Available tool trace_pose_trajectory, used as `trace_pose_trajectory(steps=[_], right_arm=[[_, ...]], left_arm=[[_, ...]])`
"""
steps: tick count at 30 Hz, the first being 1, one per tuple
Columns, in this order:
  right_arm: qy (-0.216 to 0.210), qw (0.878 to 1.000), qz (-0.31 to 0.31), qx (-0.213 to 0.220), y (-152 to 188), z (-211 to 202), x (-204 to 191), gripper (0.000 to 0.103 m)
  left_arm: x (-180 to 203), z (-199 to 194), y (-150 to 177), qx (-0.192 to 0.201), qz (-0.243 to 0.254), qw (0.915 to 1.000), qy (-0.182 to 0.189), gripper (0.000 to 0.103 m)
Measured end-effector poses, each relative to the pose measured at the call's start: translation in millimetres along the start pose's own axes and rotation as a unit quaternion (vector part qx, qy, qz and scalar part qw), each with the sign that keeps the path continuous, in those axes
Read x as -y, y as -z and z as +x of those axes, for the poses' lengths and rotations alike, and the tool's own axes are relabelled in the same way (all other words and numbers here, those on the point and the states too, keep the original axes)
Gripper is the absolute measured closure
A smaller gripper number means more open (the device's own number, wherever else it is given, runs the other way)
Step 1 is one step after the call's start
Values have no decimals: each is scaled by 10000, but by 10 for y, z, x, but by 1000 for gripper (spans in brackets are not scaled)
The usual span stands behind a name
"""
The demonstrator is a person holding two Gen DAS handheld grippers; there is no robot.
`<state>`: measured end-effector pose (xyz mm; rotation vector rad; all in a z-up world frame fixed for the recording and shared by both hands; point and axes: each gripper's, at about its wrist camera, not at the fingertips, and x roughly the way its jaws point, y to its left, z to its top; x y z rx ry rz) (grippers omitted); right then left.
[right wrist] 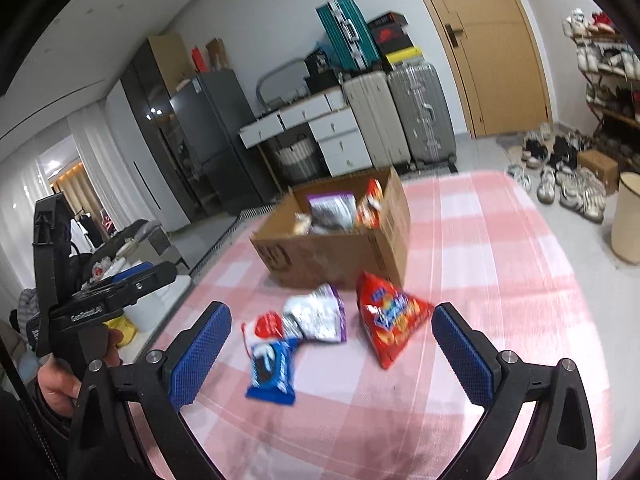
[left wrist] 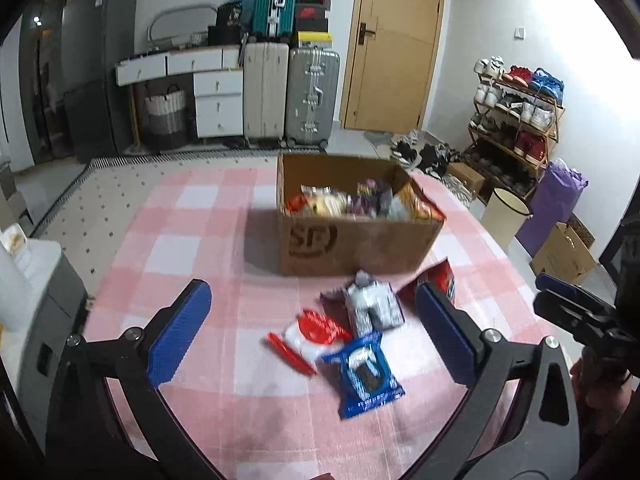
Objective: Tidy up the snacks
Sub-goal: 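Move both tools back toward the remaining snacks on the table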
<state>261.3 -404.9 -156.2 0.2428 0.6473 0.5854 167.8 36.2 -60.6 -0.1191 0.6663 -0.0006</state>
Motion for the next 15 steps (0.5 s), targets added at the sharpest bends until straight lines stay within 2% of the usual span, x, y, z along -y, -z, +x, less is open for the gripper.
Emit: trace_pose_trajectory(steps=[9, 12, 15], right_arm=[[27, 9988, 251, -419, 108, 418, 213, 1], [127, 9984, 249, -482, 102, 564, 254, 1], [395, 9980, -18, -499, 68, 724, 240, 1]], left_arm=[[-38, 441, 315, -493, -211, 9984, 162, 1], [-74, 574, 349, -594, -320, 9974, 235, 1], [-75, 705, 407, -742, -364, 9963, 241, 1]])
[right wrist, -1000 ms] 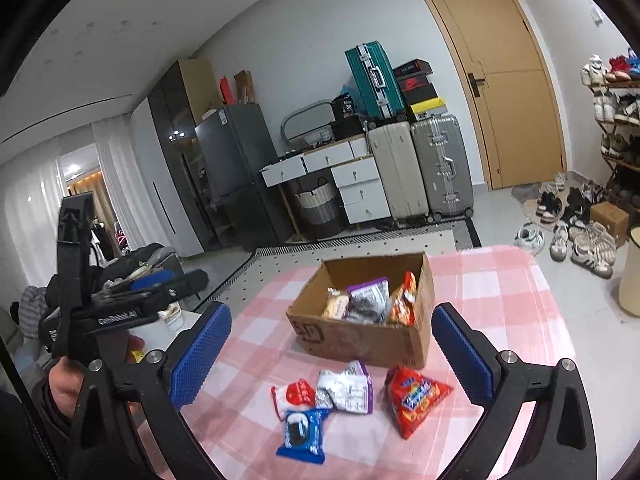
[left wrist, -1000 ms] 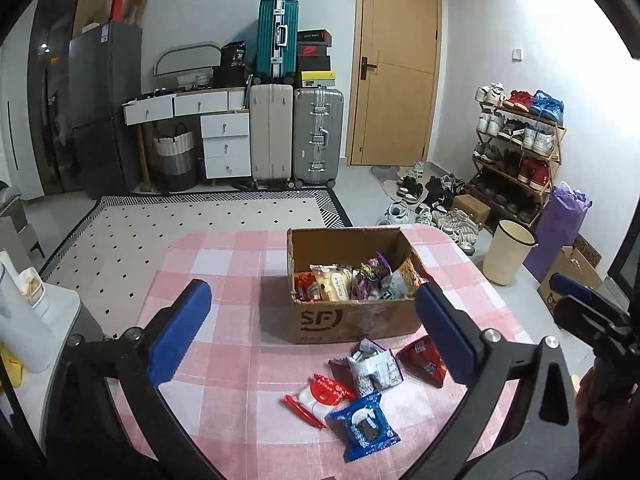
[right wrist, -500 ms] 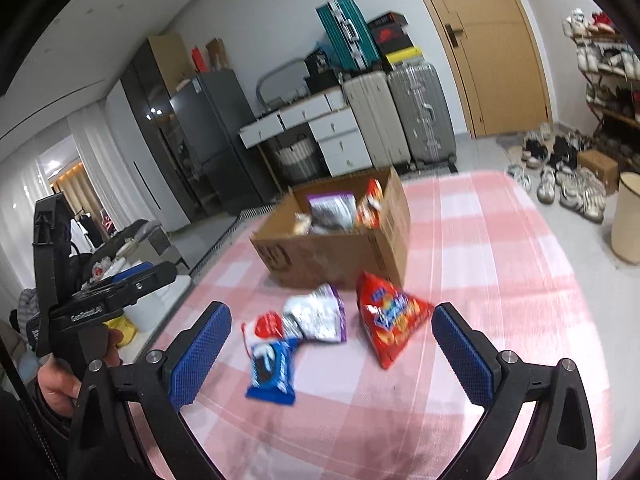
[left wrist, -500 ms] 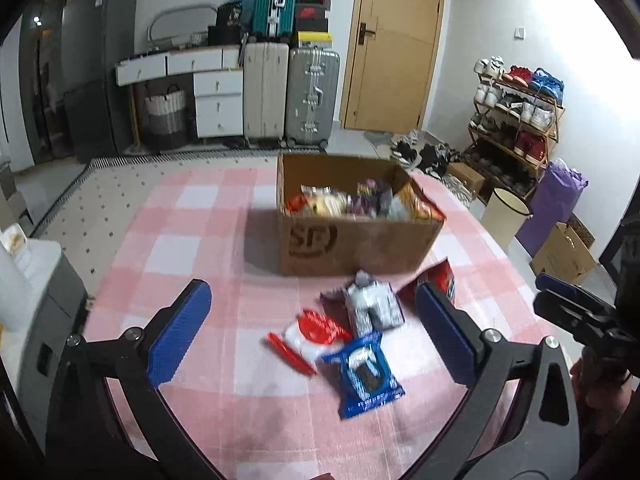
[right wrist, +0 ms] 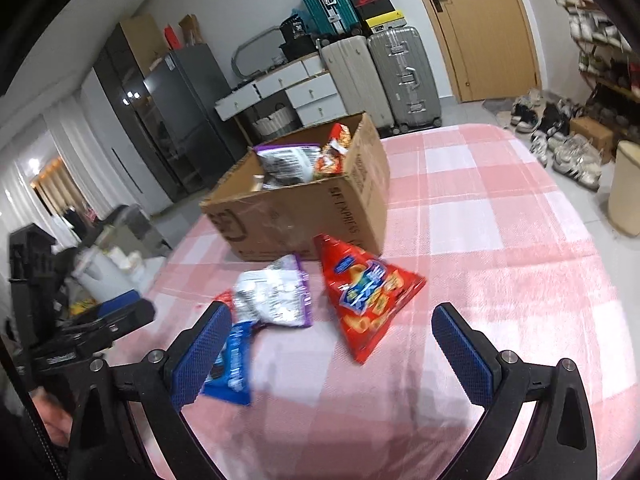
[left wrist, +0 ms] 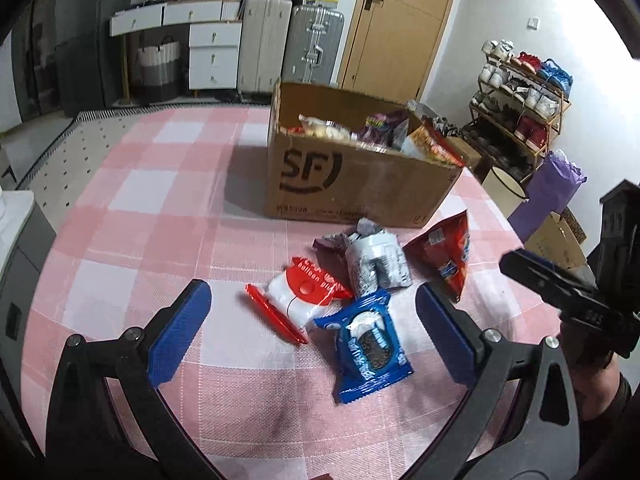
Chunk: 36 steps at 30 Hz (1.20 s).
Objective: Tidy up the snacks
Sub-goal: 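Move both tools back toward the remaining snacks on the table, then close the right tool on the red triangular chip bag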
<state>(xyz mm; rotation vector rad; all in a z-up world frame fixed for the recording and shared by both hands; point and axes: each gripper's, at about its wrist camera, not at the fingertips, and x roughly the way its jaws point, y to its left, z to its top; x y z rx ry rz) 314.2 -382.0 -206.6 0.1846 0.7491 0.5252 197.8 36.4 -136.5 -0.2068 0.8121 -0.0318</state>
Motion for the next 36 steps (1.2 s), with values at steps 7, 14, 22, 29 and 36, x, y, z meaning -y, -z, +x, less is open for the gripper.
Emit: trace_pose_trajectory(steps=[7, 14, 22, 29, 36], right_arm=[[277, 9978, -569, -203, -176, 375, -16, 1], [298, 9942, -860, -575, -275, 764, 49, 2], [-7, 9879, -959, -1221, -230, 1049, 94, 29], [-179, 9886, -764, -1289, -263, 1068, 194, 53], [-365, 9928, -444, -1055, -216, 818, 233, 56]], left_arm=[[-78, 208, 39, -147, -88, 9999, 17, 1], [-170, 343, 84, -332, -237, 9992, -11, 1], [-208, 436, 157, -452, -318, 9985, -25, 1], [-260, 396, 194, -414, -479, 9980, 45, 1], [-261, 311, 270, -417, -518, 9977, 104, 1]])
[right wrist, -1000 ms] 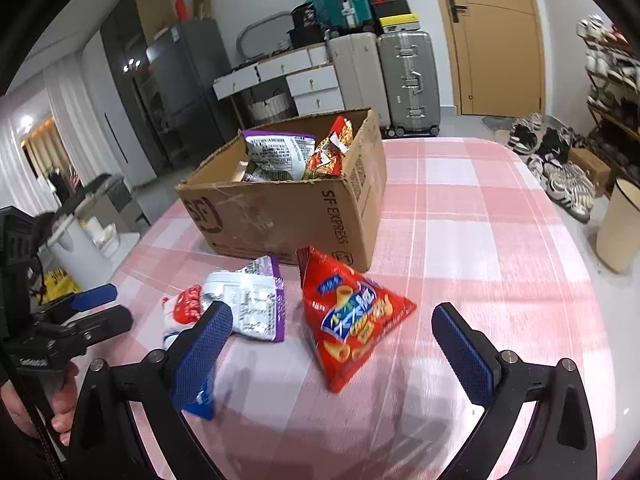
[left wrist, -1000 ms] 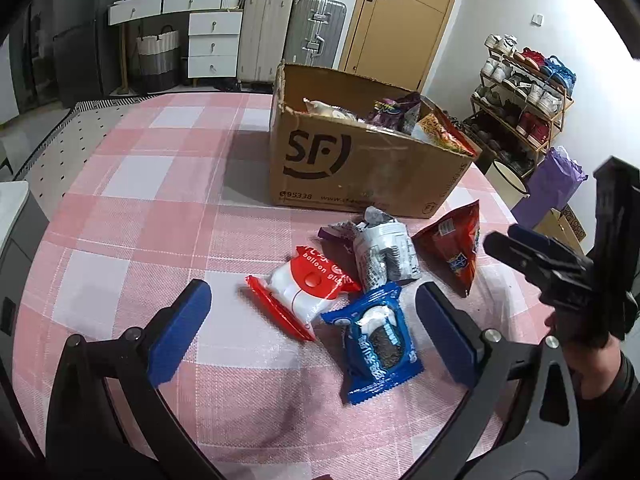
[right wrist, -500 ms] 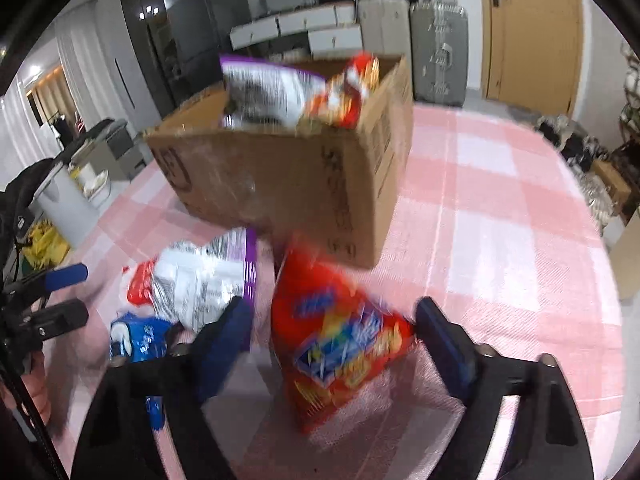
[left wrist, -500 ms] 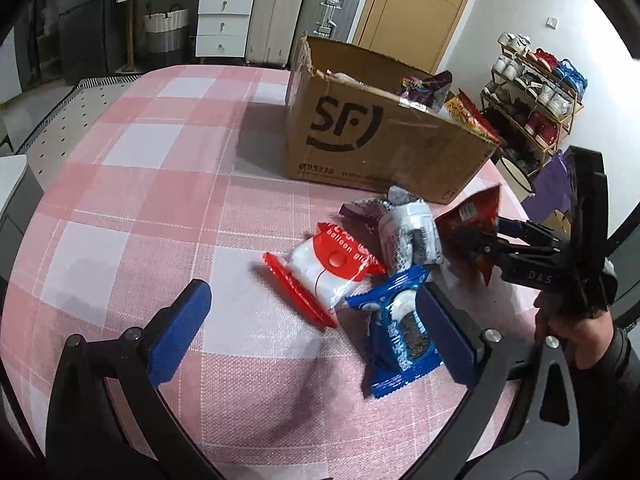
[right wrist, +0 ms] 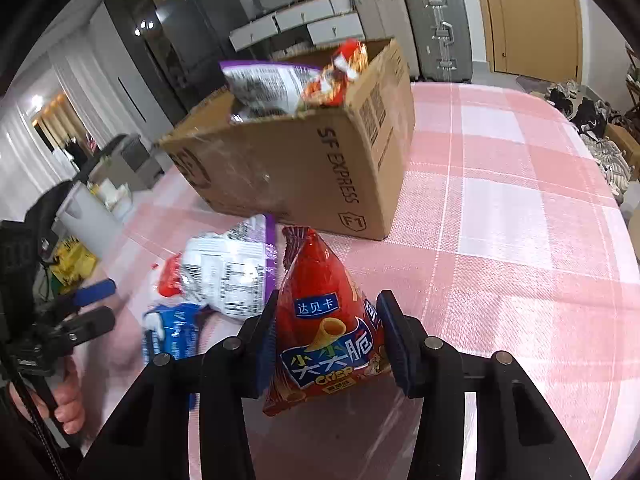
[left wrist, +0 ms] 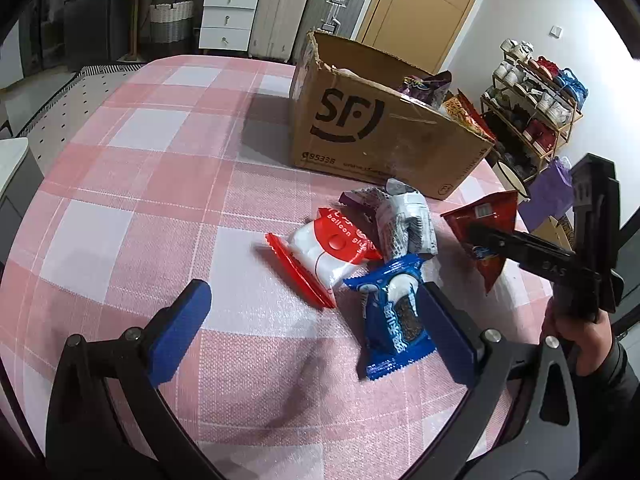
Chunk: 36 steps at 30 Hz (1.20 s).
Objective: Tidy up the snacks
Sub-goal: 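Close the right tool on the red triangular chip bag, then close the left tool on the blue Oreo pack while the right holds the chip bag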
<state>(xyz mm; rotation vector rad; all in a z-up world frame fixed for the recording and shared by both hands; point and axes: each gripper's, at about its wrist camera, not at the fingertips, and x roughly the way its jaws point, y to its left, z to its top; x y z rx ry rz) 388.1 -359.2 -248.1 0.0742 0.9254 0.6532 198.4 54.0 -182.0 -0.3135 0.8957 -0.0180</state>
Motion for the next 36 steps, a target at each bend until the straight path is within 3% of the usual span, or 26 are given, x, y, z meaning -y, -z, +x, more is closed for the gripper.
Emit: trace_pose_trajectory(steps=[17, 36], right_arm=[[-521, 9960, 488, 538, 436, -608, -170, 56], [-1309, 9848, 590, 976, 665, -791, -166, 56]], left_arm=[[231, -62, 146, -225, 140, 9996, 99, 1], [607, 291, 133, -688, 186, 9951, -686, 2]])
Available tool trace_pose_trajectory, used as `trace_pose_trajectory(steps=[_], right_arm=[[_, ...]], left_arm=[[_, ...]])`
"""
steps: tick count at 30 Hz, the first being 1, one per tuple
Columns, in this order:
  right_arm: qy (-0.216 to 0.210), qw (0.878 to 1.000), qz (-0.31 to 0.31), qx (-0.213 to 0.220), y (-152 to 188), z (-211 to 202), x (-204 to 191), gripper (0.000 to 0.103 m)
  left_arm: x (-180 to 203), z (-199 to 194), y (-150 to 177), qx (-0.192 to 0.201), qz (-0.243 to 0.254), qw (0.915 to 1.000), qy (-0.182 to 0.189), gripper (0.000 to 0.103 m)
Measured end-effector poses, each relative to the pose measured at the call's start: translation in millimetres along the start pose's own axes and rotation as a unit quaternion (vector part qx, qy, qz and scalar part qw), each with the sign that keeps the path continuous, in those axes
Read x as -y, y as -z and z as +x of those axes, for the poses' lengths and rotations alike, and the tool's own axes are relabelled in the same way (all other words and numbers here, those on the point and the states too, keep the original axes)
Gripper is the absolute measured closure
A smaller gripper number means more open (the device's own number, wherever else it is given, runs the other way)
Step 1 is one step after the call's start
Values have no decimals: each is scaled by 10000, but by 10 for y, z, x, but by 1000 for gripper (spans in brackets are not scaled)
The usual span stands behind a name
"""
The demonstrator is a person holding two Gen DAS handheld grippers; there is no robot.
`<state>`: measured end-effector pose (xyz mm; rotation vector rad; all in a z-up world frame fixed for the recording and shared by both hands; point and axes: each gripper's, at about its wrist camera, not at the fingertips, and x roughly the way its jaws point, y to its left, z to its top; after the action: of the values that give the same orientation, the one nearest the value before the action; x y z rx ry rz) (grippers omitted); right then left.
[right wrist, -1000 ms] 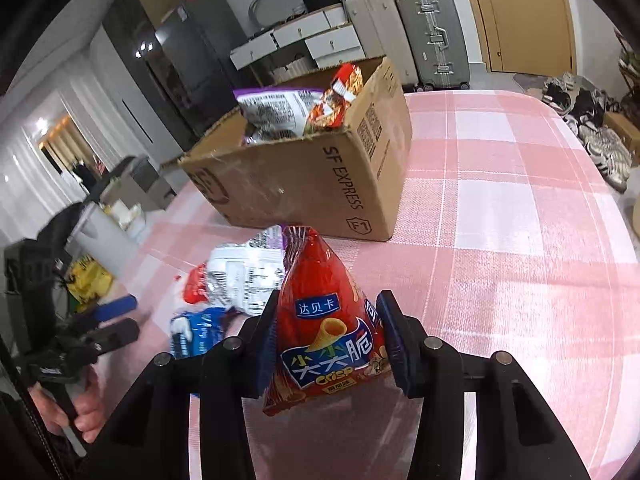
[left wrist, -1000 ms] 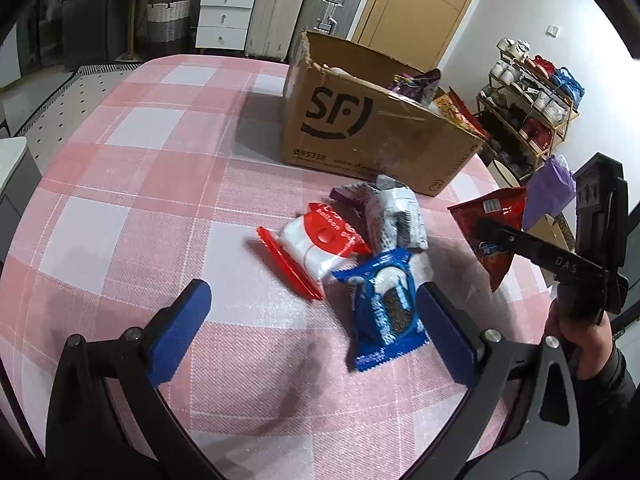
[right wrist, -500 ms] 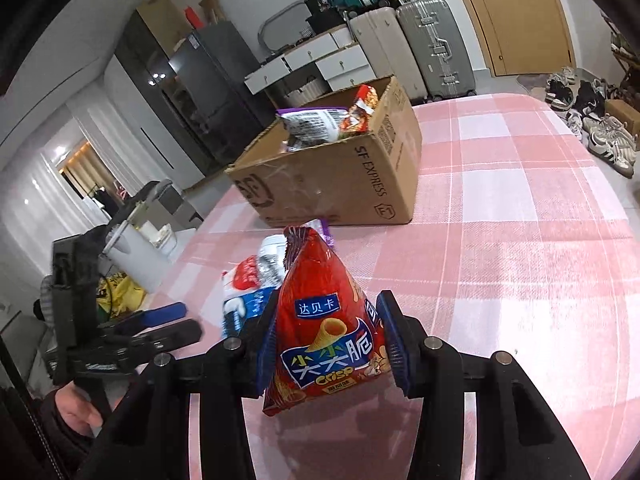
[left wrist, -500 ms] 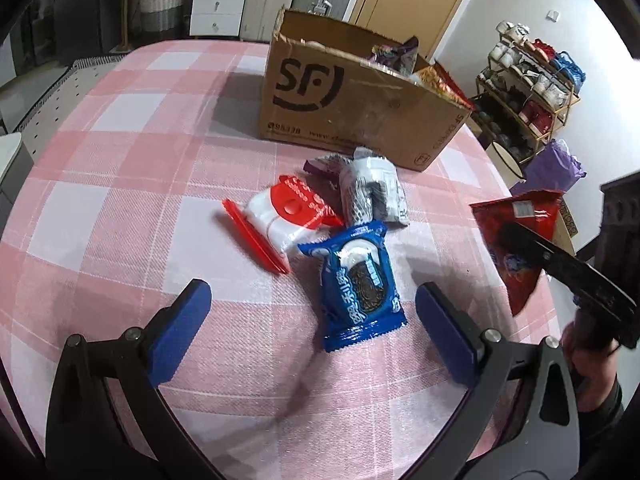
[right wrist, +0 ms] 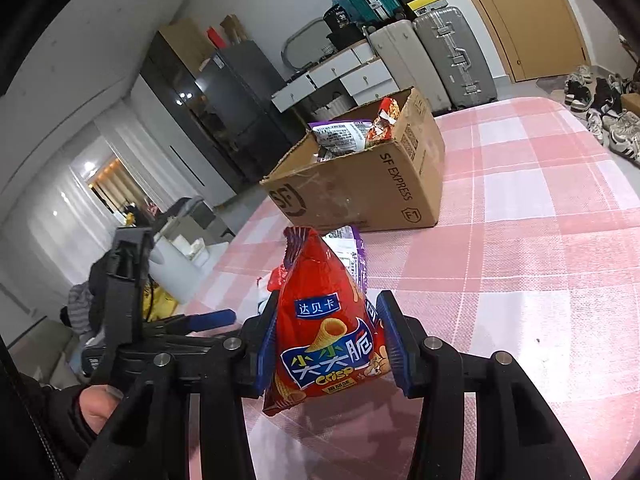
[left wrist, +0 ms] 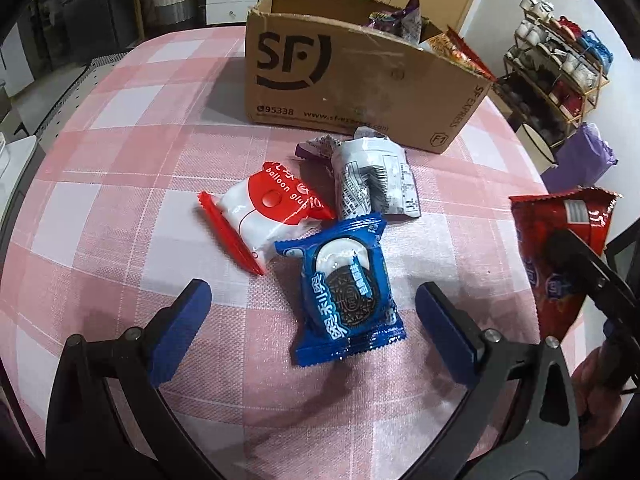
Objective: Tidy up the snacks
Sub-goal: 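Close the left tool on the blue Oreo pack while the right holds the chip bag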
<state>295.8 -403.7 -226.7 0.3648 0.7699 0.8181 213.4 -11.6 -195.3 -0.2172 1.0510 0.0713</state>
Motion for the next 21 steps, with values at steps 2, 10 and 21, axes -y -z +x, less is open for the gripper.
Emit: trace_pose_trajectory(steps=[2, 10, 21], right_arm=[[-86, 9999, 46, 39, 1, -6, 24, 56], [-308, 9992, 203, 172, 5, -63, 93, 56], [-447, 9981, 232, 354, 24, -109, 110, 56]], left_arm=[[25, 25, -12, -48, -12, 9999, -94, 2], [45, 92, -23, -70, -67, 9999, -82, 19], [67, 127, 3, -131, 107, 9994, 290, 61]])
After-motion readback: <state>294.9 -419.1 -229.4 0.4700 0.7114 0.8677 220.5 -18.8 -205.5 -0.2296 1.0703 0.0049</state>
